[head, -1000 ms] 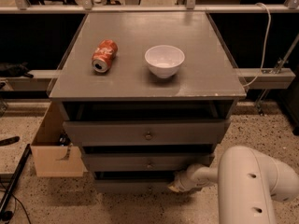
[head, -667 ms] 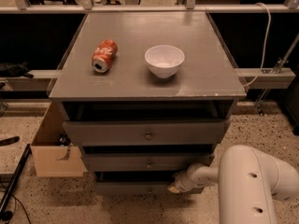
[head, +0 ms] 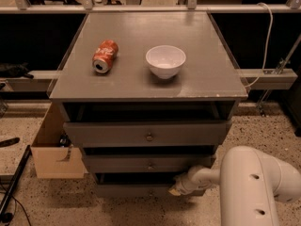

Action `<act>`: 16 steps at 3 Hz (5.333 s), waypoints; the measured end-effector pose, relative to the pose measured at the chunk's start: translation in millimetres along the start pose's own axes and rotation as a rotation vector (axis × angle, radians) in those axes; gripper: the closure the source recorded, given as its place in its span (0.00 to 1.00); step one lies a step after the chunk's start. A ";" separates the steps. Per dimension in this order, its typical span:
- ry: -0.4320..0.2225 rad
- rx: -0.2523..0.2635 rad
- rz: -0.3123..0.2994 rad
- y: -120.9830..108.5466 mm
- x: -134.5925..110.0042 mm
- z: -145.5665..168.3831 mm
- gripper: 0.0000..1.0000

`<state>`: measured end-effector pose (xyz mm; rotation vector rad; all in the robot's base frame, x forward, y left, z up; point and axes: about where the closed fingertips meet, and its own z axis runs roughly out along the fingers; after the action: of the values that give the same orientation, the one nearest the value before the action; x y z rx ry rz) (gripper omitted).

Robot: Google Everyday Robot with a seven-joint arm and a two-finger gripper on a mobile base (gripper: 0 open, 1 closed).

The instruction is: Open bottom drawer

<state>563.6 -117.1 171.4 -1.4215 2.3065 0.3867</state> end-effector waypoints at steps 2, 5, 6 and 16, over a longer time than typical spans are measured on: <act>0.000 0.000 0.000 0.1 0.0 0.1 0.27; 0.031 -0.023 0.004 24.7 27.2 -10.6 0.76; 0.008 0.007 0.011 22.7 24.6 -27.1 1.00; 0.018 0.016 0.051 62.4 56.9 -41.1 0.76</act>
Offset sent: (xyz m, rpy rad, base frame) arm 0.0000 0.0000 0.0000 0.0000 0.0000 0.0000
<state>477.0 -151.8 182.2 -1.3665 2.3587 0.3705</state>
